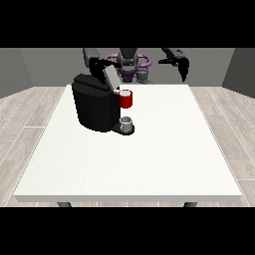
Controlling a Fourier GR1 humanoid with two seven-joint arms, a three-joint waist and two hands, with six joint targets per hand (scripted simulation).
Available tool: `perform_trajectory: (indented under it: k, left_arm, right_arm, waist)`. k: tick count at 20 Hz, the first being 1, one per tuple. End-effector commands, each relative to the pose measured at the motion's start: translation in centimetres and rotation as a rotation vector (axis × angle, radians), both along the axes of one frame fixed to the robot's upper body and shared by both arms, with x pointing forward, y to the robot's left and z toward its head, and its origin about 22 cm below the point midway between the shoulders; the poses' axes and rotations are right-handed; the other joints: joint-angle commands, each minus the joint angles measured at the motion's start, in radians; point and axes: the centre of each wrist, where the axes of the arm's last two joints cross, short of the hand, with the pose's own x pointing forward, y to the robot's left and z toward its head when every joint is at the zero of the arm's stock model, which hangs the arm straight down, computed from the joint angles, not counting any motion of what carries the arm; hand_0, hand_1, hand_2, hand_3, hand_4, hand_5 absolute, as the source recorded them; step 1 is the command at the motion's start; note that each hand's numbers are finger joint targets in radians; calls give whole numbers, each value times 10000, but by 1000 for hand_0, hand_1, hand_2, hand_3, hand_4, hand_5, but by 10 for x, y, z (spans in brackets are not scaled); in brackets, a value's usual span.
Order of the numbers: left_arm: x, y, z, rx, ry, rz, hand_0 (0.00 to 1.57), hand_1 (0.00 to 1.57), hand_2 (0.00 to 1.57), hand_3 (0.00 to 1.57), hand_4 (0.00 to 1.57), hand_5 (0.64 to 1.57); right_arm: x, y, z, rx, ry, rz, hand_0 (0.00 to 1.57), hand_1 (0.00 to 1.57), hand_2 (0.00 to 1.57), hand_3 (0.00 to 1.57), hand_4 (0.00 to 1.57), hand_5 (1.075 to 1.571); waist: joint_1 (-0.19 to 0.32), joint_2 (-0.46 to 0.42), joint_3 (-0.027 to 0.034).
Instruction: Insert the coffee pod into the coffee machine and close the lid
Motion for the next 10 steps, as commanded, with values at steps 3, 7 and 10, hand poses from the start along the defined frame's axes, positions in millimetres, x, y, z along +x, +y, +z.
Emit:
perform_trajectory:
  k: [3,7,10]
  left_arm:
    - [-2,-1,-1,91,-48,-77,0,0,0,0,0,1571]
    - [-4,2,-1,22,-58,205,0,0,0,0,24,1571]
    - [2,-3,-2,115,193,344,0,0,0,0,158,1571]
  right_arm:
    - [10,9,7,-121,287,12,0,0,0,0,0,1571]
    - [5,6,-8,-349,301,337,0,0,0,0,182,1571]
    - [6,37,1,-763,61,764,0,0,0,0,214,1571]
  waist:
    - [112,76,19]
    - [190,124,20]
    - [18,30,19]
